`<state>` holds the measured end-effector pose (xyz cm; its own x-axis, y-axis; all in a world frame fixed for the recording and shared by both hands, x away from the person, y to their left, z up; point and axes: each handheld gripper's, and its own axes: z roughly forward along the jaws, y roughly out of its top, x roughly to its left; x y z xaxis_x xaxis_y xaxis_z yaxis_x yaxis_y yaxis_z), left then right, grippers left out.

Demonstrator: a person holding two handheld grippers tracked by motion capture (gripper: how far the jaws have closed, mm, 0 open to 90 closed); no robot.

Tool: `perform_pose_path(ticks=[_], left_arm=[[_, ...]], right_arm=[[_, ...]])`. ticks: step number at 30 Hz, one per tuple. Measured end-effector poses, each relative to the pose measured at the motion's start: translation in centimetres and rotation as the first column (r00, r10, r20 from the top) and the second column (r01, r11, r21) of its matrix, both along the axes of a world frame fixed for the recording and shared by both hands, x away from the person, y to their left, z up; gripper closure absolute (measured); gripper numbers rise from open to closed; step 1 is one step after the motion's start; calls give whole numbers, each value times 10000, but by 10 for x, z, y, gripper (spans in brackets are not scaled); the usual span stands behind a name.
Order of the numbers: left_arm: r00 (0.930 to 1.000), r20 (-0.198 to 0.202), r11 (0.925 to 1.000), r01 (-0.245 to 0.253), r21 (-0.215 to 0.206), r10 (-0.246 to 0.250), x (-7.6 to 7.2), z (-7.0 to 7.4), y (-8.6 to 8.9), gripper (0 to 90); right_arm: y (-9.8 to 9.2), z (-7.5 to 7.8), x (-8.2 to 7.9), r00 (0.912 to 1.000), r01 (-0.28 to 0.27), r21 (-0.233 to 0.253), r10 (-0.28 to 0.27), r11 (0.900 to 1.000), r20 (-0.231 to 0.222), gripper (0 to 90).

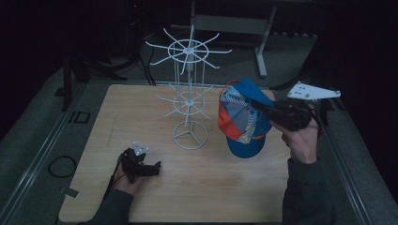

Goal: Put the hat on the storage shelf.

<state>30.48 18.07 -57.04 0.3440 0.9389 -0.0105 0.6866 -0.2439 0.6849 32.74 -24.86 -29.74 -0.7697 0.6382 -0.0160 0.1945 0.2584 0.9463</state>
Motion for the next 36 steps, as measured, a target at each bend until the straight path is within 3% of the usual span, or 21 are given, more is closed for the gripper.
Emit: perform_pose_path(ticks=[7,17,27,36], left_arm=[[10000,1,10000,-2,-4,2,0,0,0,1],[10000,2,10000,-4,-6,4,0,0,0,1],[10000,1,10000,0,-3,0,0,0,0,1],[10000,2,10000,-2,-4,2,0,0,0,1]], right_arm=[[3,4,-8,9974,-313,-41,315,9995,653,878],[3,8,-13,9941,-686,318,656,9971,867,878],[4,12,-17,9910,-751,343,708,9966,1135,879],[0,19,-24,9859,-1193,815,1083,9895,1274,878]])
